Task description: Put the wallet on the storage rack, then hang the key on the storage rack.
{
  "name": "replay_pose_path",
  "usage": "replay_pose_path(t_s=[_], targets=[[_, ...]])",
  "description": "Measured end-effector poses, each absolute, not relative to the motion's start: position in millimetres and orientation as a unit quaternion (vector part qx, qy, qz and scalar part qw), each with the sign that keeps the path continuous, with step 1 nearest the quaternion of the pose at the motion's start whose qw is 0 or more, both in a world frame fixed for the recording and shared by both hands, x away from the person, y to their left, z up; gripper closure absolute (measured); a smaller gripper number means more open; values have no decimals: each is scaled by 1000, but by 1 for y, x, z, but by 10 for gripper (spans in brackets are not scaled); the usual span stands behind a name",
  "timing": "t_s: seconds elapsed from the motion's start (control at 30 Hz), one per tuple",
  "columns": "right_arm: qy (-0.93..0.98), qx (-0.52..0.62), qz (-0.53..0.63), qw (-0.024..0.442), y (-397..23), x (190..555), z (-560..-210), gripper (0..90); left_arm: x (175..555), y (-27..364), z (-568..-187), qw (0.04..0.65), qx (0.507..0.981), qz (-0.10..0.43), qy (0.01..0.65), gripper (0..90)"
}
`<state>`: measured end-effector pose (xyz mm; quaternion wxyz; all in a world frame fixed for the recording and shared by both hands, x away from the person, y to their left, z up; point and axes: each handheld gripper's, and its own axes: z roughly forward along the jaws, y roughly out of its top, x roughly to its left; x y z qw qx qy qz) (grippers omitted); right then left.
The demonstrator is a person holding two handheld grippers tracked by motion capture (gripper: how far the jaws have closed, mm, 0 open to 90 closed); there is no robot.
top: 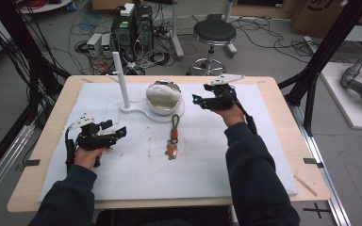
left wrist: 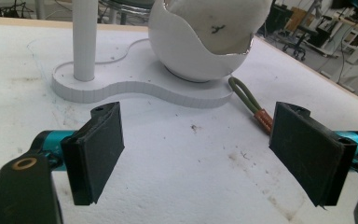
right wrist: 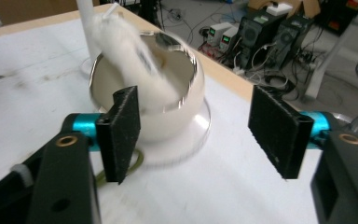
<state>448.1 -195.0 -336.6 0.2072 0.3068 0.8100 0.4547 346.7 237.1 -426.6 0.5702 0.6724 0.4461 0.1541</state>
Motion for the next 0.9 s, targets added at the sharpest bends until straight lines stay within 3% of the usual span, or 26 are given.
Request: replay_pose_path(t_s=[0.07,0.23,0.43,0.9], targets=[[818,328,436,184,-208,438,-344,272,347,237,-427,567,675,156,445,176],[805,354,442,175,-245,401,-377,252,345,236,-426,565,676,167,443,178],[793,377,443,180,-267,382,-400,249,343,233,-425,564,675,174,443,180],[769,396,461,200,-284,367,-402,249,344,228,-428,558,684,166,440,183]])
